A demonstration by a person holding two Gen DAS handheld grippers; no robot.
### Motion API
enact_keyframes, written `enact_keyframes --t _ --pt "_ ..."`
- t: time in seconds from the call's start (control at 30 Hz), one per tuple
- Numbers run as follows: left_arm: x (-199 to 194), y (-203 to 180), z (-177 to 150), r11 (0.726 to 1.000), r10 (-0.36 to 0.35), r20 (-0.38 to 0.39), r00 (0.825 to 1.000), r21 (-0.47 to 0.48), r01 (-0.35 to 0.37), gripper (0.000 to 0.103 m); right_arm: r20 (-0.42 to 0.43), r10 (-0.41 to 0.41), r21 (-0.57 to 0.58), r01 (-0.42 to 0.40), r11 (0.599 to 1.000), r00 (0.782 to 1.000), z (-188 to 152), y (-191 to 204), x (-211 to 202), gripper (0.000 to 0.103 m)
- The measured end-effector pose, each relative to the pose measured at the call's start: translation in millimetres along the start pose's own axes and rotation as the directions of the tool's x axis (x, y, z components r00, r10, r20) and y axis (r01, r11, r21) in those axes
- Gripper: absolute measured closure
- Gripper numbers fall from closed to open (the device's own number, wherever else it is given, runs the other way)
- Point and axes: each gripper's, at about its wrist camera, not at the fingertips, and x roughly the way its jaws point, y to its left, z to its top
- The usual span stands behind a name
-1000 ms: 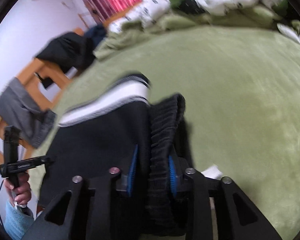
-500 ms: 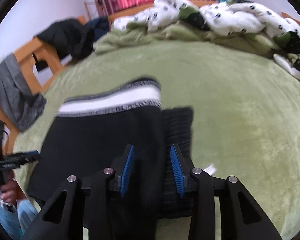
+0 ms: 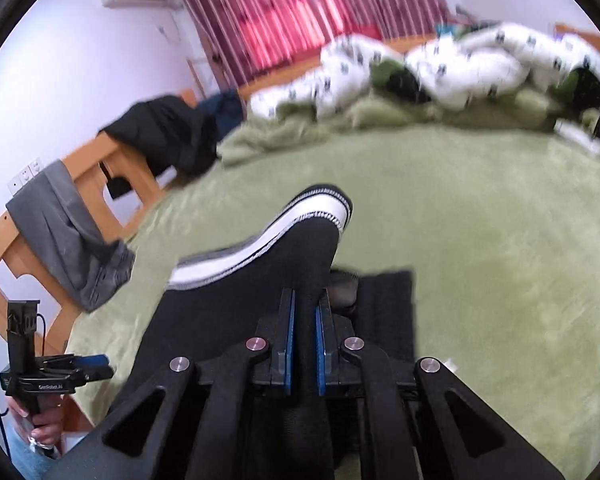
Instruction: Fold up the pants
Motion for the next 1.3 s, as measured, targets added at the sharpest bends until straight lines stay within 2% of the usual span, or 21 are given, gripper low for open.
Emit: enact_keyframes --t 0.1,0.2,0.23,0.33,0.43,0.5,0.57,0.63,0.67,0.7,0.73,0.77,0.8,0.87,0.9,0.97,1.03,1.13,1.17,1.23,1.3 --pt "-3.8 -7.1 -4.9 0.999 -0.028 0.010 1.000 0.033 0.027 0.050 -0.038 -0.059 -0.001 0.059 0.998 0.998 -4.8 -18.3 5.4 0.095" --pt "-3.2 -14.3 -12.3 0.995 -0.076 -0.031 0.997 0.070 0.078 0.050 -0.183 -0.152 0.023 0.159 0.987 0.971 -30.7 -51.7 45.0 0.094" --pt "-4.0 -16.9 -15.8 0.992 -0.090 -0.044 0.995 0.083 0.094 0.050 -0.208 -0.157 0.032 0.167 0.985 0.965 -41.9 -60.0 53.4 0.093" --pt "-8.0 -28.3 -32.3 0.980 -0.110 -0.095 0.989 0.153 0.124 0.050 -0.175 -0.147 0.049 0.158 0.986 0.974 -45.6 -63.1 40.3 0.091" --pt "-13.5 -43.9 -54.7 0.952 -0.128 -0.139 0.982 0.261 0.161 0.048 -0.144 -0.141 0.098 0.156 0.983 0.979 -40.6 -61.7 17.9 0.091" --pt "-9.2 -56.5 -65.3 0.940 -0.080 -0.138 0.987 0.321 0.121 0.047 -0.119 -0.145 0.082 0.155 0.985 0.982 -39.9 -56.2 2.2 0.091" --pt "4.3 -68.5 -71.9 0.929 -0.001 -0.127 0.992 0.366 0.048 0.047 -0.108 -0.123 0.060 0.130 0.990 0.986 -43.8 -45.9 -10.1 0.091" --pt "26.3 -77.9 -76.2 0.915 0.103 -0.116 0.988 0.399 -0.049 0.047 -0.107 -0.104 0.045 0.109 0.993 0.989 -50.7 -35.3 -14.6 0.091" --pt "36.6 -81.1 -76.1 0.906 0.165 -0.097 0.982 0.409 -0.112 0.056 -0.116 -0.099 0.032 0.103 0.994 0.988 -55.2 -31.1 -15.4 0.091" --pt "42.6 -82.4 -76.0 0.901 0.194 -0.080 0.978 0.408 -0.145 0.062 -0.127 -0.104 0.024 0.108 0.994 0.986 -59.2 -28.1 -14.6 0.091" --pt "44.2 -80.9 -73.4 0.908 0.202 -0.052 0.978 0.384 -0.167 0.081 -0.144 -0.110 0.015 0.113 0.993 0.983 -65.1 -25.2 -13.3 0.091" --pt "41.0 -75.1 -68.5 0.930 0.192 -0.012 0.981 0.321 -0.179 0.087 -0.160 -0.119 0.002 0.121 0.993 0.980 -71.6 -23.4 -10.4 0.091" --pt "34.0 -62.2 -61.5 0.968 0.142 0.017 0.990 0.207 -0.143 0.088 -0.167 -0.129 -0.009 0.129 0.992 0.978 -76.3 -23.0 -9.5 0.091" --pt "29.1 -42.3 -55.5 0.998 0.054 0.006 0.999 0.042 -0.054 0.088 -0.176 -0.159 -0.045 0.154 0.987 0.971 -84.8 -21.5 -5.7 0.091" --pt "31.0 -40.5 -56.2 0.999 0.037 -0.023 0.999 0.032 -0.036 0.088 -0.184 -0.166 -0.053 0.159 0.986 0.969 -86.8 -20.9 -3.3 0.091" --pt "33.0 -42.5 -63.8 0.993 0.061 -0.095 0.994 0.108 -0.051 0.083 -0.195 -0.191 -0.078 0.179 0.981 0.962 -87.9 -15.4 -1.2 0.091" --pt "22.8 -39.2 -71.2 0.989 0.059 -0.104 0.993 0.143 -0.044 0.080 -0.207 -0.219 -0.153 0.190 0.970 0.953 -83.9 -6.2 -1.6 0.091" --pt "-6.8 -15.0 -76.1 0.995 0.040 -0.084 0.996 0.098 -0.032 0.068 -0.160 -0.195 -0.165 0.168 0.972 0.968 -67.6 -3.0 -17.8 0.091" --pt "-19.1 -5.4 -73.3 0.996 0.067 -0.048 0.997 0.067 -0.064 0.068 -0.129 -0.194 -0.160 0.172 0.972 0.973 -61.3 -2.9 -23.6 0.090" --pt "-30.1 6.0 -57.5 0.993 0.115 -0.011 0.993 0.035 -0.115 0.067 -0.078 -0.188 -0.144 0.175 0.974 0.979 -47.1 -4.8 -30.8 0.090" --pt "-36.3 7.0 -31.9 0.996 0.085 0.043 0.995 0.004 -0.086 0.067 -0.050 -0.182 -0.129 0.174 0.976 0.982 -33.8 -7.0 -27.4 0.089"
